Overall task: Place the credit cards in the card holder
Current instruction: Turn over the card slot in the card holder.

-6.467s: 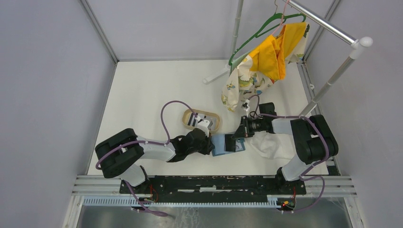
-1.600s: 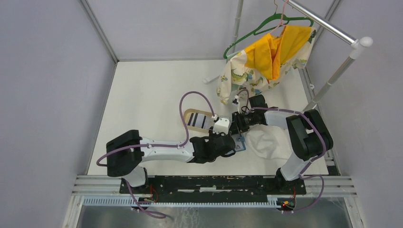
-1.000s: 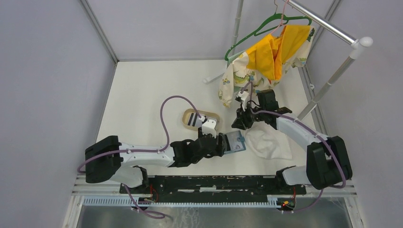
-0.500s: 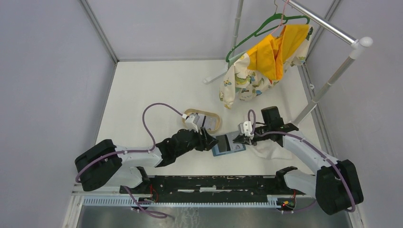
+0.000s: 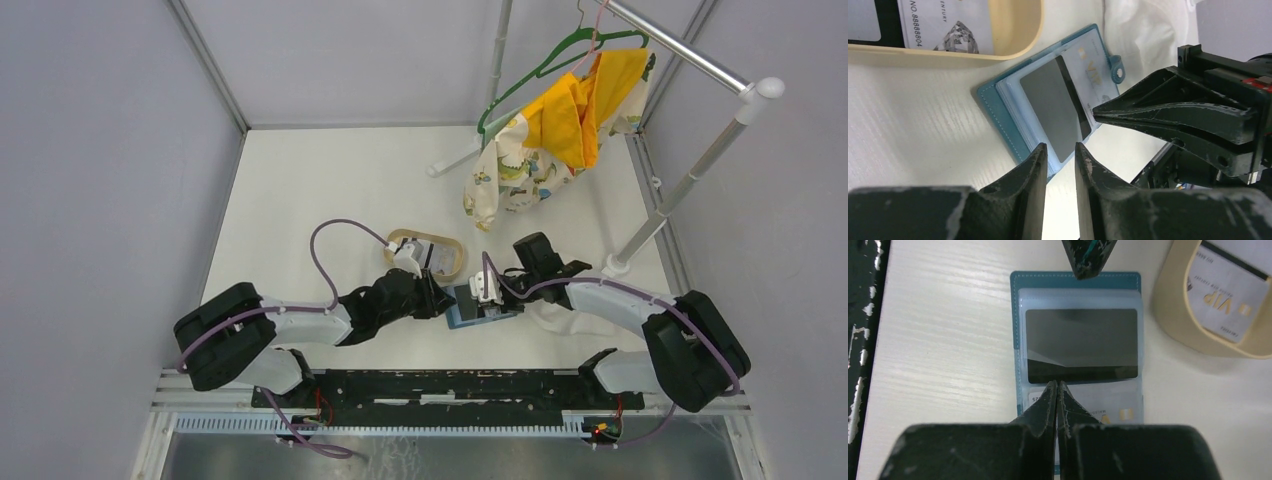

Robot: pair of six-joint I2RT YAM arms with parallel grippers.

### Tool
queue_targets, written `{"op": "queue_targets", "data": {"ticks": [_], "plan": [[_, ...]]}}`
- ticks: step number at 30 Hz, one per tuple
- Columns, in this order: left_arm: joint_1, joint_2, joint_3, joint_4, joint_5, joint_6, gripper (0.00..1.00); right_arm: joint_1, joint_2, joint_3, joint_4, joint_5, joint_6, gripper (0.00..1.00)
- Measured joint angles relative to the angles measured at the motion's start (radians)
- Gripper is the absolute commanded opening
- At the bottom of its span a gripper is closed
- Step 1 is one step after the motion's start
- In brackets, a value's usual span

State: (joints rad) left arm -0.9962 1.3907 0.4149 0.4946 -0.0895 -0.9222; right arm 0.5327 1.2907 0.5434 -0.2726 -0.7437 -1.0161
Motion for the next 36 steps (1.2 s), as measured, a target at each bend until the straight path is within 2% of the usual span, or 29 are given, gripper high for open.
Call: {"op": "queue_targets", "data": {"ticks": [9,23,27,36], "plan": [[0.000,0.068,0.026,-0.040,0.003,-0.001,0.44,0.037,0.081,0.018,0.030,0.098,0.055,0.02],[0.000,0.089,0.031,-0.013,0.043,-0.003,0.44,0.057,0.129,0.056,0.019,0.125,0.070,0.02],[0.000,0.086,0.031,-0.005,0.044,-0.005,0.40,0.059,0.132,0.060,0.014,0.127,0.071,0.02],[0.000,-0.001,0.023,-0.001,0.018,-0.013,0.09,0.060,0.140,0.068,0.006,0.127,0.071,0.02]]}}
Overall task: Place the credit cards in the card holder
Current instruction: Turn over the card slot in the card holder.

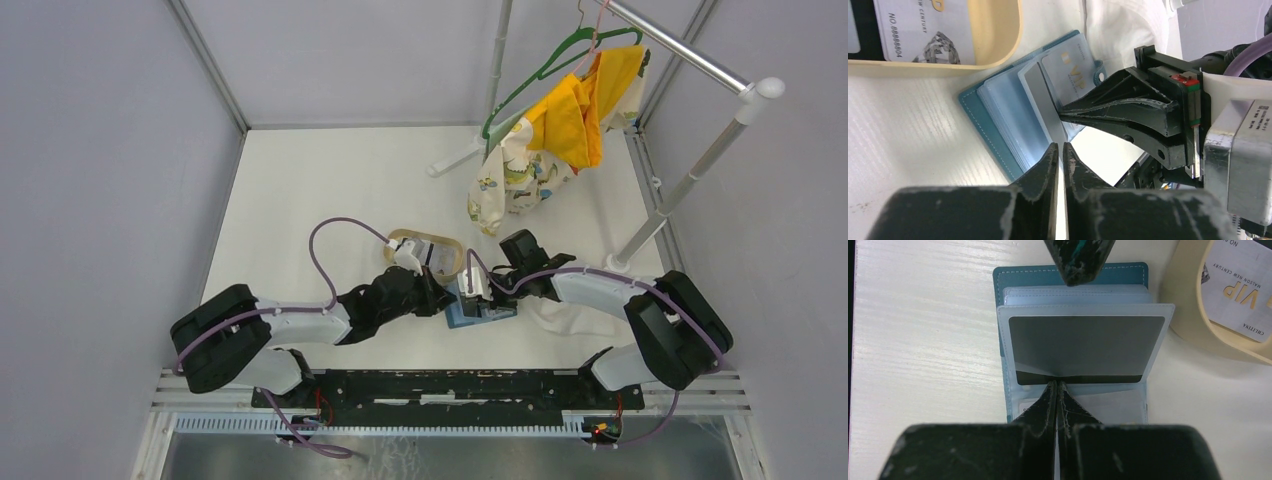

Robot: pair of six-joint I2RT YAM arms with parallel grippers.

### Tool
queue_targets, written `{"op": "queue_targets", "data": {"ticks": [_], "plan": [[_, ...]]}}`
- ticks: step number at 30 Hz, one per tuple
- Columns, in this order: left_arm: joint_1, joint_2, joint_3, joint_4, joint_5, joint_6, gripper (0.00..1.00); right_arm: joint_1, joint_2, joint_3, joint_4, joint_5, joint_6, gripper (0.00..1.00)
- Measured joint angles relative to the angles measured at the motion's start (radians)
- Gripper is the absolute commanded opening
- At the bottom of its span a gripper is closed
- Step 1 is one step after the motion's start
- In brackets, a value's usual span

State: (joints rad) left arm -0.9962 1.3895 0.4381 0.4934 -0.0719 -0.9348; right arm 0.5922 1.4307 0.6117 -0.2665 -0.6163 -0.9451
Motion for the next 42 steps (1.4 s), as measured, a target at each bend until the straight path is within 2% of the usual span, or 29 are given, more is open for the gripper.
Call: {"op": "queue_targets", "data": {"ticks": [2,8,17,24,30,36,42], "plan": [[0.000,-0.014,0.000,-0.015,-0.014,0.000,0.02,0.002,0.003,0.003,-0.002,0.000,0.001,0.02],[0.000,0.005,0.019,-0.102,-0.049,0.000,0.02,0.002,0.005,0.005,-0.005,0.000,0.003,0.02],[-0.021,0.115,0.118,-0.132,-0.050,0.003,0.02,0.002,0.009,0.010,-0.009,0.001,0.008,0.04],[-0.029,0.218,0.208,-0.129,-0.029,0.006,0.02,-0.003,-0.015,0.023,-0.039,0.027,0.026,0.18],[-0.035,0.256,0.262,-0.134,-0.006,0.027,0.03,-0.124,-0.129,0.055,-0.100,0.038,0.033,0.24],[-0.056,0.354,0.381,-0.125,0.033,0.044,0.17,-0.238,-0.212,0.101,-0.113,0.038,0.076,0.38],[-0.066,0.439,0.433,-0.124,0.076,0.048,0.19,-0.258,-0.268,0.101,-0.108,-0.013,0.126,0.42]]}}
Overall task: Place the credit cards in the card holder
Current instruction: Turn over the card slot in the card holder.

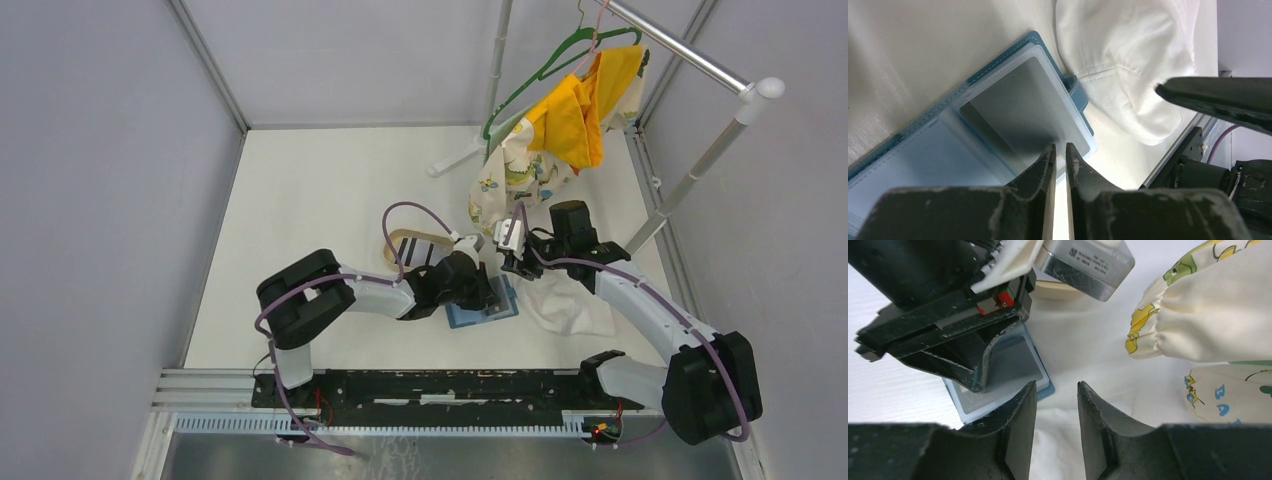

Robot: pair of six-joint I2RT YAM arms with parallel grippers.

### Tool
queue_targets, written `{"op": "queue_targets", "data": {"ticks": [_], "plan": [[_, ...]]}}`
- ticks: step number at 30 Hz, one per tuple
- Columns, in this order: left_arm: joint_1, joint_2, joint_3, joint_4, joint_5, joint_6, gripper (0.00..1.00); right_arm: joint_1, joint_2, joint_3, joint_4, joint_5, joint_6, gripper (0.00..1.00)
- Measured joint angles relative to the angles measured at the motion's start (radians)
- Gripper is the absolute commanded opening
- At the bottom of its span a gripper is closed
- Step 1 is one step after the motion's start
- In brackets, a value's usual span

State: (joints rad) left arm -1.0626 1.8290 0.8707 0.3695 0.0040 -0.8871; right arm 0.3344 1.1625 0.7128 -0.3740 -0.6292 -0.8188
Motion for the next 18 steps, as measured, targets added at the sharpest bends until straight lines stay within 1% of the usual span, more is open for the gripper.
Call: {"op": "queue_targets", "data": {"ticks": [4,6,9,12,14,15,17,18], "plan": [[0.000,-0.002,0.000,-0.003,0.001,0.009,0.19,-0.010,-0.010,0.000,0.001,-0.061,0.016,0.42],[0.000,-0.032,-0.012,-0.008,-0.007,0.027,0.18,-0.014,-0.010,0.000,0.000,-0.103,0.022,0.41],[0.000,-0.132,-0.046,-0.034,-0.043,0.064,0.18,-0.015,-0.010,0.000,-0.001,-0.162,0.026,0.42],[0.000,-0.272,-0.078,-0.084,-0.121,0.116,0.19,-0.015,-0.010,0.000,0.000,-0.197,0.029,0.42],[0.000,-0.354,-0.085,-0.130,-0.194,0.152,0.25,-0.015,-0.010,-0.001,0.000,-0.204,0.029,0.42],[0.000,-0.388,-0.086,-0.159,-0.237,0.171,0.30,-0.015,-0.010,-0.001,0.001,-0.207,0.029,0.42],[0.001,-0.428,-0.085,-0.209,-0.314,0.209,0.39,-0.015,-0.010,-0.002,0.003,-0.209,0.030,0.42],[0.005,-0.438,-0.084,-0.240,-0.353,0.227,0.41,-0.015,-0.010,-0.002,0.004,-0.209,0.030,0.42]]}}
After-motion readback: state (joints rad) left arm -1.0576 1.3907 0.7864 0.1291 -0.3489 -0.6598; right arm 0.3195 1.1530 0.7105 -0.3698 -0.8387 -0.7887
